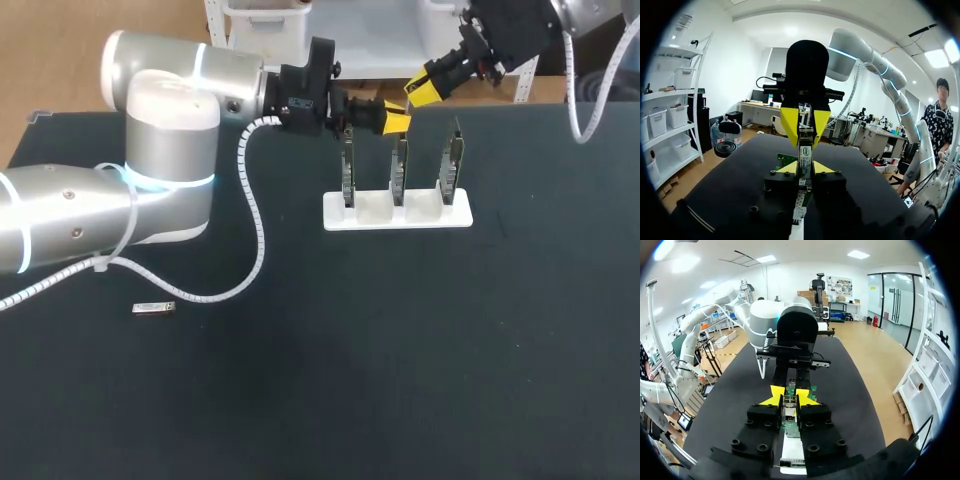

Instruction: Pick up the optical module with the left hand, and insert it into the network port with the right hand.

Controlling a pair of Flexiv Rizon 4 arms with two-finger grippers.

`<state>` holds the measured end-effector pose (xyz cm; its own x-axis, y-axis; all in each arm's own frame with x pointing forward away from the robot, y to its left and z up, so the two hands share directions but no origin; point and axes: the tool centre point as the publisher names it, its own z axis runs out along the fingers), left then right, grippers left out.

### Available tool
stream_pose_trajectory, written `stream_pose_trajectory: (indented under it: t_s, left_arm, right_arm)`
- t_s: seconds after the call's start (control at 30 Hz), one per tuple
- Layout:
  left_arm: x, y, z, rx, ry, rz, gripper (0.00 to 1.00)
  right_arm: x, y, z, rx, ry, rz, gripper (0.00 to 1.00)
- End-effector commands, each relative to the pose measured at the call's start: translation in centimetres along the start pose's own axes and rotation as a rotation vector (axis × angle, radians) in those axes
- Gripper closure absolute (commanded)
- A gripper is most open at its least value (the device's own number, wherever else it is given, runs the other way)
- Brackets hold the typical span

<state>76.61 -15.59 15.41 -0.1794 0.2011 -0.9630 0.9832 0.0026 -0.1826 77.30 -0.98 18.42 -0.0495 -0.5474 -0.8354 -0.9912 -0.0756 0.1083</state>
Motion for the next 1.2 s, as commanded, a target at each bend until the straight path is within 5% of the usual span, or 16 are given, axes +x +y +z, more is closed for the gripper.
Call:
stream_pose_trajectory:
  t_s: [0.03, 0.13, 0.17, 0.2, 0.73, 1.2]
  left_arm:
    - [-0.1, 0.1, 0.0, 0.002, 0.001, 0.000, 1.00]
    - [-0.1, 0.1, 0.0, 0.002, 0.001, 0.000, 0.93]
    - [-0.1, 0.1, 0.0, 0.002, 0.001, 0.000, 0.29]
    - [-0.1, 0.1, 0.0, 0.002, 0.001, 0.000, 0.00]
    - [-0.1, -0.1, 0.0, 0.014, -0.023, 0.016, 0.00]
    - [-1.8, -0.2, -0.5, -0.004, 0.138, 0.145, 0.00]
  right_arm:
    - [0.1, 0.3, 0.0, 0.008, 0.000, 0.001, 1.00]
    - [0.1, 0.3, 0.0, 0.007, -0.002, 0.001, 1.00]
    - [0.1, 0.3, 0.1, 0.007, -0.003, 0.001, 1.00]
    - [0.2, 0.3, 0.1, 0.006, -0.003, 0.001, 1.00]
    - [0.1, 0.4, -0.1, 0.026, -0.006, -0.003, 1.00]
    - [0.2, 0.6, 0.0, 0.023, -0.007, -0.001, 1.00]
